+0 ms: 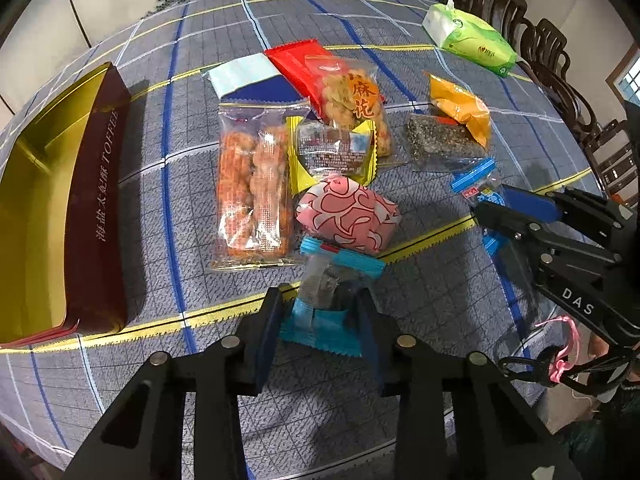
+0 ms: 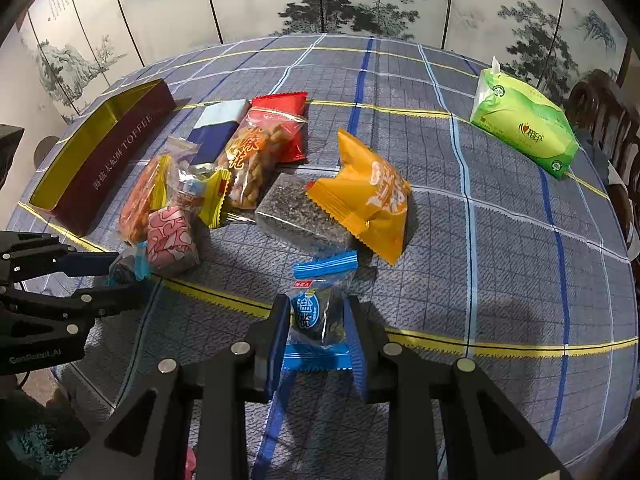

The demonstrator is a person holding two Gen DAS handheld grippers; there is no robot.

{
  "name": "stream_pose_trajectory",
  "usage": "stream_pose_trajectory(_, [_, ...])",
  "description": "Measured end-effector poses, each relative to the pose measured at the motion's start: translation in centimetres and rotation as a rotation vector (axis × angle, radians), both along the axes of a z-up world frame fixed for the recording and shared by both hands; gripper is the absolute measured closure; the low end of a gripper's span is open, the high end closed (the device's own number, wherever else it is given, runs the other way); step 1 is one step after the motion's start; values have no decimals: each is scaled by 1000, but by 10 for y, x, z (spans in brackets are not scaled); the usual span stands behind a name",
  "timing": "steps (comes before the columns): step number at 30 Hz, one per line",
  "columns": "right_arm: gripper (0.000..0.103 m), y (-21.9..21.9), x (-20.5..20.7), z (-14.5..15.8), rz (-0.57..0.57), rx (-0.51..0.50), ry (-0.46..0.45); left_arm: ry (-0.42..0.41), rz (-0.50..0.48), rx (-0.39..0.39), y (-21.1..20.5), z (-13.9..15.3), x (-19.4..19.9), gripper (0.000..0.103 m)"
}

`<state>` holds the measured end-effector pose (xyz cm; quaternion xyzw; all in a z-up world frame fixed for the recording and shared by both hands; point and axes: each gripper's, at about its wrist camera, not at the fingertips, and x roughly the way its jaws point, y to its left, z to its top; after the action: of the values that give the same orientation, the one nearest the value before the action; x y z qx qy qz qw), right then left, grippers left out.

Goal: Organize snacks
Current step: 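Carry the blue candy in the left gripper over the tin and release it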

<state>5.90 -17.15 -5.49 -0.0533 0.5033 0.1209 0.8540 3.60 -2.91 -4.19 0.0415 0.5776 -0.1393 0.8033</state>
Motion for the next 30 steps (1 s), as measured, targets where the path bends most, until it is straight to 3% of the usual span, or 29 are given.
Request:
stream_pose_trajectory(4, [75,0,0,0,-2,1,0,-8,1,-10,2,4,-2,75])
stream_pose_trajectory(20, [74,1,1,0,-25,0,9,-90,59,-32,38,51,-14,76])
stream_pose_trajectory(30, [72,3,4,-2,-30,-14,28,-166,233,53,122,76,6,76])
